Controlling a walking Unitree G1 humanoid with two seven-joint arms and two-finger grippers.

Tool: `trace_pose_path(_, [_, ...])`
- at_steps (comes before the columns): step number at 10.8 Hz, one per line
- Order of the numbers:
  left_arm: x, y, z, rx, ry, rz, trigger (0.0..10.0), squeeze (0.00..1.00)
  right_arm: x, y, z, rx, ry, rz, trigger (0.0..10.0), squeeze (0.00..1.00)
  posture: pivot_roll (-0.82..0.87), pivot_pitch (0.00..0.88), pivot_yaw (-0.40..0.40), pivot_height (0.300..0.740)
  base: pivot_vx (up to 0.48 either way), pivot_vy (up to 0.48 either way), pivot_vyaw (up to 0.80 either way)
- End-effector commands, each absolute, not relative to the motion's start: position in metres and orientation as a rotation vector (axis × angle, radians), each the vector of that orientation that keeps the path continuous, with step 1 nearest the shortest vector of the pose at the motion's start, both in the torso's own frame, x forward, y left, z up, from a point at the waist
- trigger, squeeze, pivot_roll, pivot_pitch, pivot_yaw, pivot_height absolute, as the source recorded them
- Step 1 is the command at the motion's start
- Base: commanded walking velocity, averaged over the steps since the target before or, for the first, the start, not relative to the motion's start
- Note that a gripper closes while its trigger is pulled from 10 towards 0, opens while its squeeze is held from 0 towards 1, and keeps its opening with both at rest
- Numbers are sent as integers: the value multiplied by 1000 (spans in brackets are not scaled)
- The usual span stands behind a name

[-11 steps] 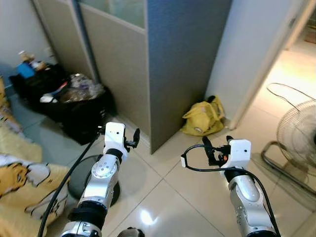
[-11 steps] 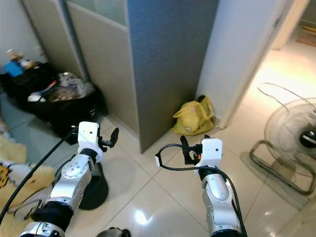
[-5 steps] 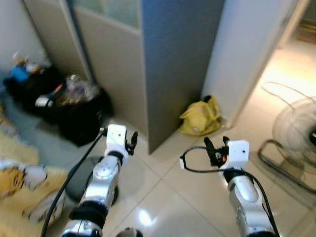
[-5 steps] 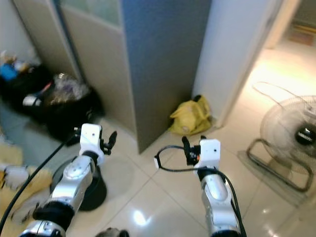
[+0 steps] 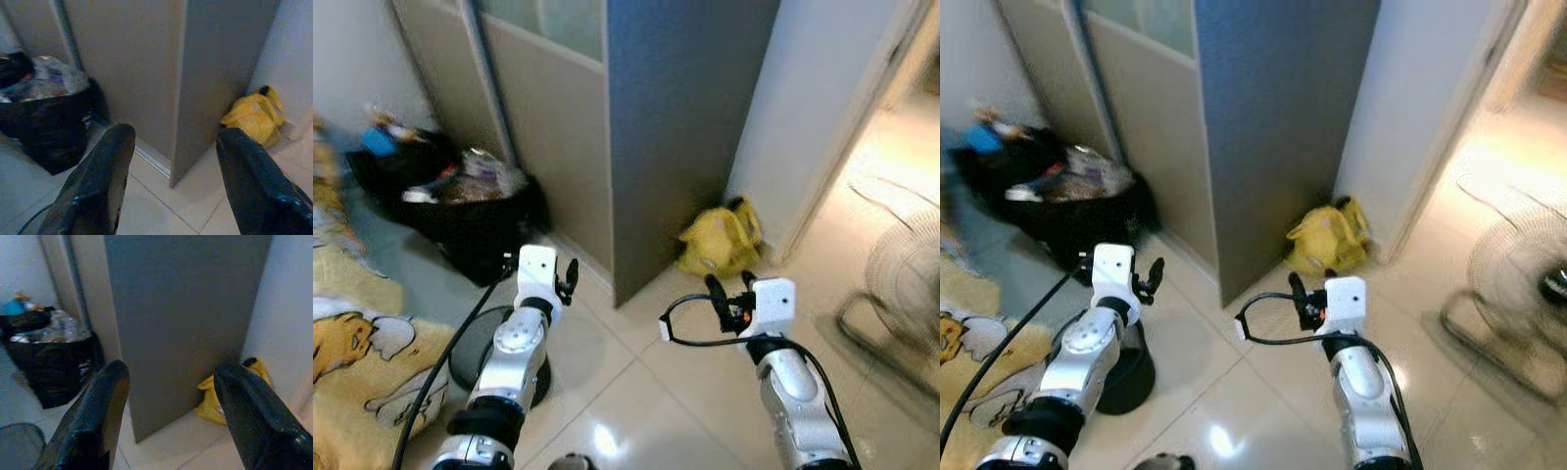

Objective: Clean up the room

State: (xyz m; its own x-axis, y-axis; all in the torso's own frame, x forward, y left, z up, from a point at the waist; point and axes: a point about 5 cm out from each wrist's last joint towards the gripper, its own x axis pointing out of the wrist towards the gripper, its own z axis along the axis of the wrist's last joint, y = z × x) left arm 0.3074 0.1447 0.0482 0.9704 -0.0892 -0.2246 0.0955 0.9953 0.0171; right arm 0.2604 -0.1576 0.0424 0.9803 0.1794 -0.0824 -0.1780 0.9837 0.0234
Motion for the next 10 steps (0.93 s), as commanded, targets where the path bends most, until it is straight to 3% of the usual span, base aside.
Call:
trace_pose_path(1, [309,139,52,30,219,-99,10000,0,262,-159,41,20,99,179,10000,0,26,0,29,740,0,-472,419])
trace_pose_path(3, [310,136,48,37,252,-98,10000,0,262,-157,37,17,127,199,10000,0,29,0,31,740,0,-369,419])
trace_pose_path(5, [311,137,48,36,258,-95,10000,0,256,-147,24,-9,207,259,10000,0,30,0,31,740,0,0,0])
trace_pose_path(6, [313,135,53,3,235,-115,10000,0,246,-142,19,-14,217,257,10000,0,20,0,36,740,401,0,0])
trace_pose_path(10, [314,130,52,-37,241,-116,10000,0,251,-168,24,35,201,111,10000,0,-7,0,48,740,458,0,130])
